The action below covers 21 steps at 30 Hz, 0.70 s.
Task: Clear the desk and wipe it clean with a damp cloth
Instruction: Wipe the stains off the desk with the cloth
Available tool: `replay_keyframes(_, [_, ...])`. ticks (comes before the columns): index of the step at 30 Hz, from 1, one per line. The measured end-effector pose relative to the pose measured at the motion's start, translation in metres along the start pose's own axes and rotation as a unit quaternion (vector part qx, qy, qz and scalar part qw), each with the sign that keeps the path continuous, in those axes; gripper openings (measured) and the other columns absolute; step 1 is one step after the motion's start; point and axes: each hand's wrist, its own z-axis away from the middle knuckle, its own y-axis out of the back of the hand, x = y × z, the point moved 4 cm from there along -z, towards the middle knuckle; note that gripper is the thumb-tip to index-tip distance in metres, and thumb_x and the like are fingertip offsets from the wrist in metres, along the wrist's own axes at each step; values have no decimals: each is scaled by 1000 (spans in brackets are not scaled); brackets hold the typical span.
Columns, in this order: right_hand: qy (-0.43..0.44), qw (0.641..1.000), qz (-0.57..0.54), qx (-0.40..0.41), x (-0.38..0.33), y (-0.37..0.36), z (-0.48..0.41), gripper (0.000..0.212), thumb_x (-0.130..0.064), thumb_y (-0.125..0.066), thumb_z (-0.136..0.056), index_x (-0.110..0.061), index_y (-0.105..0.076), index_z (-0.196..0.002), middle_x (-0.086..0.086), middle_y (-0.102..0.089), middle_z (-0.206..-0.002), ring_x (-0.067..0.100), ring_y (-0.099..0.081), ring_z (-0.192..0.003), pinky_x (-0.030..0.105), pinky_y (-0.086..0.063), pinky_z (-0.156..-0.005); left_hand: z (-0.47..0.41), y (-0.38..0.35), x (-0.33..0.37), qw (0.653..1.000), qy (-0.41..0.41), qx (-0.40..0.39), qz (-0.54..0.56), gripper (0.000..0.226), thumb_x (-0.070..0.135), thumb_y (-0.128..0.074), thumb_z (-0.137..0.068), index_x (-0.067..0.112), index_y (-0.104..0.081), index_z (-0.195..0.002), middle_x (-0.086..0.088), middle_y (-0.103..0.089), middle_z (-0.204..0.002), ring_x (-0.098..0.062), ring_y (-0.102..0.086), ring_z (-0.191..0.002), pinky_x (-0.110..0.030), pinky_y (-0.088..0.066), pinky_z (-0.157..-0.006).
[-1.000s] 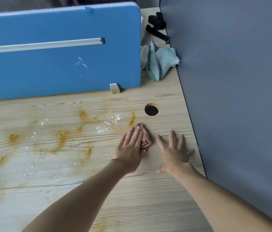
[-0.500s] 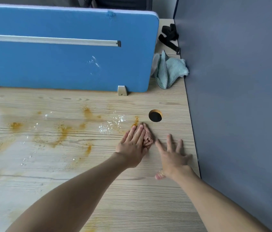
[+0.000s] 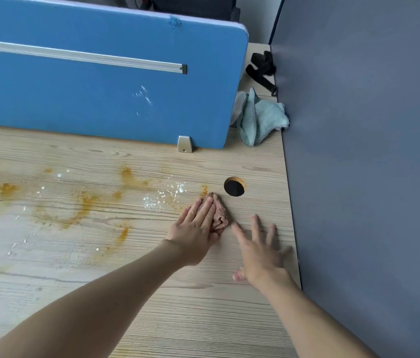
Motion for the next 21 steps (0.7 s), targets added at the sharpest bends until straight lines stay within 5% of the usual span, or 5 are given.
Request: replay_keyframes(21, [-4,1000,0,-16,0,1,-3,123,-44,-82,-78,-49,15,-153,1,38,-159,46,22,-148,76,-23,-108,-47,19,2,999,-31,15,-17,69,50,-10,-104,15,17,-156,0,24,-163,-21,24,-149,-43,3,-124])
